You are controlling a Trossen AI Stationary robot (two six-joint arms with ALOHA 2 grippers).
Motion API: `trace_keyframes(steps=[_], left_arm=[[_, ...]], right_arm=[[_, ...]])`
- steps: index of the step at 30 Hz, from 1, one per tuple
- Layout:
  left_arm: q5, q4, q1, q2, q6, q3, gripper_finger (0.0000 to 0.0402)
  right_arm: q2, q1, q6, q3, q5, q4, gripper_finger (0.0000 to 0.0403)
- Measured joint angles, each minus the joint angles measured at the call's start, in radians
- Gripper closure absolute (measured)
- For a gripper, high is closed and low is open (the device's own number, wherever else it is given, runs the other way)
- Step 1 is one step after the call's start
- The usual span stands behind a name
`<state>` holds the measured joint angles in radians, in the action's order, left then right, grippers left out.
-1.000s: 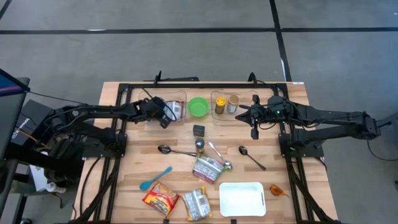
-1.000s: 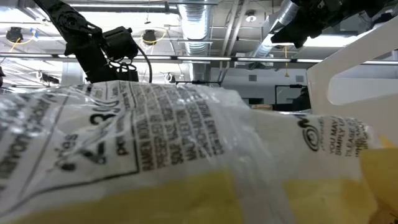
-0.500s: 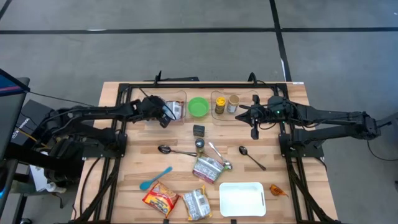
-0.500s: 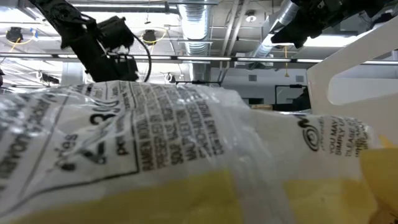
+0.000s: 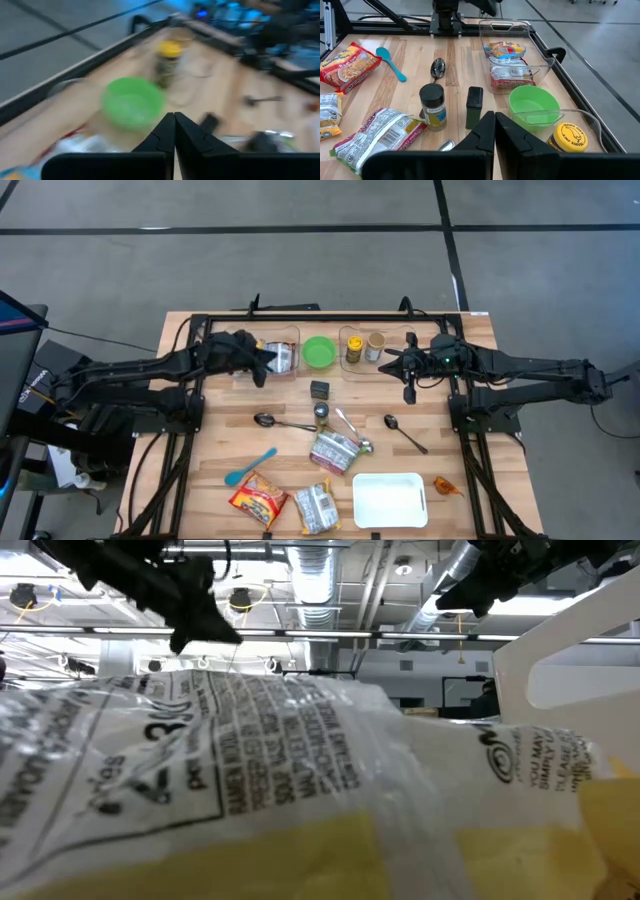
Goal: Pick & Place Food Item
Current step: Put the orange noodle pack in the left transparent bin
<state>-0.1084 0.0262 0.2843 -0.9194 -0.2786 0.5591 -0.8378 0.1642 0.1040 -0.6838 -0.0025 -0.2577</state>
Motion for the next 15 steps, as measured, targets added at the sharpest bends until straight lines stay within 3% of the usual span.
trace_keyframes(steps=[15], left_arm=[[0.011,-0.032,-0.495,0.010,-0.168,0.000,0.0401]], right_arm=[[0.000,0.000,-0.002,0.000,0.000,-0.003,0.0398]])
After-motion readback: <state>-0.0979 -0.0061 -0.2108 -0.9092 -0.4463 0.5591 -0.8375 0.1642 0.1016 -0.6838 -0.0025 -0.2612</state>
